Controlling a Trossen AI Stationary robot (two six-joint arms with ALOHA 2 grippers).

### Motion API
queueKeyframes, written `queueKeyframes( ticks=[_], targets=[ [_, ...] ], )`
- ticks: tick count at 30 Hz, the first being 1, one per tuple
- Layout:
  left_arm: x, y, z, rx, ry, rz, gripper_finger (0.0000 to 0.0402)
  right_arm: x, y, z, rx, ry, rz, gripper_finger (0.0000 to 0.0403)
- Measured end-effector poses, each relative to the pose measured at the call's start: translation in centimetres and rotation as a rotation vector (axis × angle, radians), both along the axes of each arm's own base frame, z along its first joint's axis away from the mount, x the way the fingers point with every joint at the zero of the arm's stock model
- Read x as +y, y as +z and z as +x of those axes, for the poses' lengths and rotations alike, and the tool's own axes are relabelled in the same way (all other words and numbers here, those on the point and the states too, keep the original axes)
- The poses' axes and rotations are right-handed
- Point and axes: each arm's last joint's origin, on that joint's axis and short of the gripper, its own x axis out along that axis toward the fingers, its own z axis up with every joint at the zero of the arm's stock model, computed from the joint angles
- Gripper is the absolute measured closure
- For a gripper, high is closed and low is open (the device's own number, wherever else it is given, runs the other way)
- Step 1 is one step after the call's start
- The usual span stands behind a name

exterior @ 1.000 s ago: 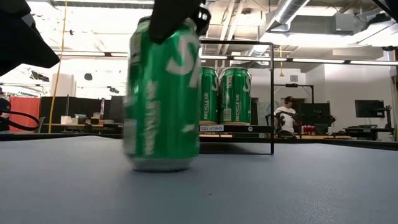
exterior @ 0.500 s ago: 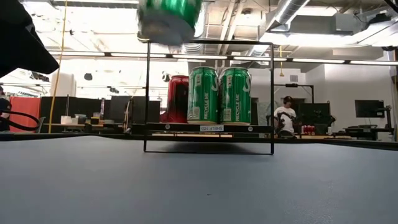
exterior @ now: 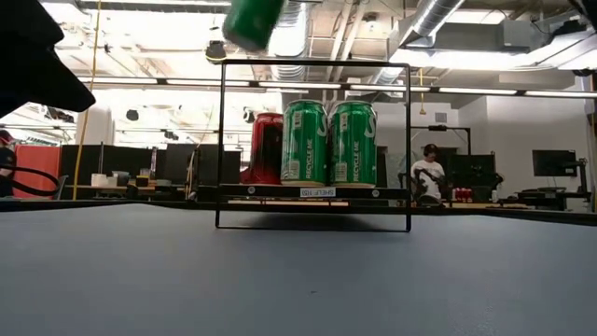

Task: Place canned beverage on shelf
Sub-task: Put the green soda can on the shelf aligned with the other green soda cans

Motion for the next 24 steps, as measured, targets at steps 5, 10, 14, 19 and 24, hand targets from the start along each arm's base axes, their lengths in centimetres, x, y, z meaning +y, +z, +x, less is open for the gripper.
queueKeyframes(
  ticks=[5,10,14,19,24],
  targets=[
    [0.0,-0.1,-0.1,0.012,0.002,-0.006,0.0207,-3.5,-2.4,2.3,0.071,-0.027,-0.012,0.0163],
    [-0.2,-0.5,-1.0,0.050,0.009,-0.007,0.0207,-5.6,-4.7,4.1,0.121,-0.003,0.018,0.0163],
    [-0.4,-0.7,-2.1,0.056,0.058,0.002,0.0207,-6.5,-7.0,5.3,0.192,0.019,0.044,0.0163],
    [-0.5,-1.0,-3.8,0.041,0.137,0.000,0.0207,-6.4,-10.0,6.6,0.291,0.068,0.016,0.0163],
    [-0.4,-1.3,-4.6,0.047,0.174,0.005,0.0207,-6.4,-11.5,7.2,0.358,0.133,-0.036,0.0163]
  ],
)
